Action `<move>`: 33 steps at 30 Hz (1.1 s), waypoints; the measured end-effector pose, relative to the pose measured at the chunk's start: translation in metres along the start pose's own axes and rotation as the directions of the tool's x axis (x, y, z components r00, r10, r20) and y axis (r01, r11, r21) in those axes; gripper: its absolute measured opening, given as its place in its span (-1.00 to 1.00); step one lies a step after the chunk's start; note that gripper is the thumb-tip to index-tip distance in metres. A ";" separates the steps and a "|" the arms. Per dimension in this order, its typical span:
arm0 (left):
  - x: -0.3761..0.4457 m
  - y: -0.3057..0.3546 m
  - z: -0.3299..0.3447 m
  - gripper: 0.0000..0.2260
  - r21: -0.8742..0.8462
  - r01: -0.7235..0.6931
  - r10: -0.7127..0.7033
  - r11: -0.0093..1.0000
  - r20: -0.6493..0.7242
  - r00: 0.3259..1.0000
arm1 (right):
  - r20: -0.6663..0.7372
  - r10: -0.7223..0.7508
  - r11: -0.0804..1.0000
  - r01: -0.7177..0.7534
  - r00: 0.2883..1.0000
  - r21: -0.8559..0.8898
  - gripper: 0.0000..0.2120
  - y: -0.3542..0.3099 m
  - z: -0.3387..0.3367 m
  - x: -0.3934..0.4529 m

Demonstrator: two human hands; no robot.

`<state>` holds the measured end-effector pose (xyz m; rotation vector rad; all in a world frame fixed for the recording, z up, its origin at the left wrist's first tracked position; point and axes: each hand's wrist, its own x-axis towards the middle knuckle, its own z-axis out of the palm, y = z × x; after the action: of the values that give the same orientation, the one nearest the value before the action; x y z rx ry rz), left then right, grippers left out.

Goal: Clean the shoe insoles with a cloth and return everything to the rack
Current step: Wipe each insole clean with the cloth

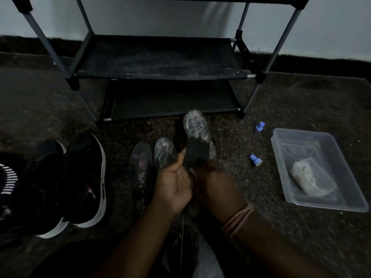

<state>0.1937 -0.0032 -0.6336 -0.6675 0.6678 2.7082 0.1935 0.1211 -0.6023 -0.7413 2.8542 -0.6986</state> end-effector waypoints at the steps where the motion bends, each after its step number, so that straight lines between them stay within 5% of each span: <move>1: 0.000 -0.002 0.002 -0.64 0.015 -0.005 0.005 1.000 0.000 1.000 | -0.059 0.028 0.999 -0.030 0.998 -0.033 -0.71 0.006 0.002 0.002; 3: 0.000 -0.005 0.002 -0.63 0.048 -0.009 0.010 0.999 -0.009 1.000 | -0.041 0.095 0.995 -0.096 0.995 -0.022 -0.66 0.000 0.011 -0.001; 6: 0.002 -0.007 -0.002 -0.63 0.112 -0.018 0.024 0.994 -0.048 0.999 | 0.077 0.005 0.999 -0.009 0.997 0.053 -0.69 -0.016 0.019 -0.004; 12: 0.008 -0.011 0.000 -0.66 0.250 -0.060 0.077 0.966 -0.059 0.995 | -0.113 0.003 0.994 0.009 0.994 0.110 -0.88 0.011 -0.021 0.004; 25: 0.005 -0.019 -0.001 -0.76 0.365 0.232 -0.207 0.902 -0.107 0.972 | 0.358 0.037 0.911 -0.179 0.933 0.372 -0.91 0.007 -0.009 -0.002; 28: 0.009 -0.019 -0.011 -0.58 0.332 0.255 -0.231 0.908 -0.110 0.967 | 0.442 0.002 0.838 -0.242 0.897 0.489 -0.88 0.009 -0.030 0.001; 30: 0.009 -0.018 -0.007 -0.55 0.269 0.240 -0.228 0.933 -0.075 0.971 | 0.388 0.059 0.761 -0.293 0.920 0.579 -0.92 0.018 -0.049 0.007; 33: 0.007 -0.015 -0.003 -0.59 0.235 0.175 -0.176 0.956 -0.014 0.984 | 0.094 0.314 0.778 -0.313 0.945 0.545 -0.86 0.044 -0.064 0.012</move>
<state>0.1940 0.0092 -0.6456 -0.6249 0.8673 2.4188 0.1501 0.1752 -0.5658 -0.1642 2.4593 -1.3706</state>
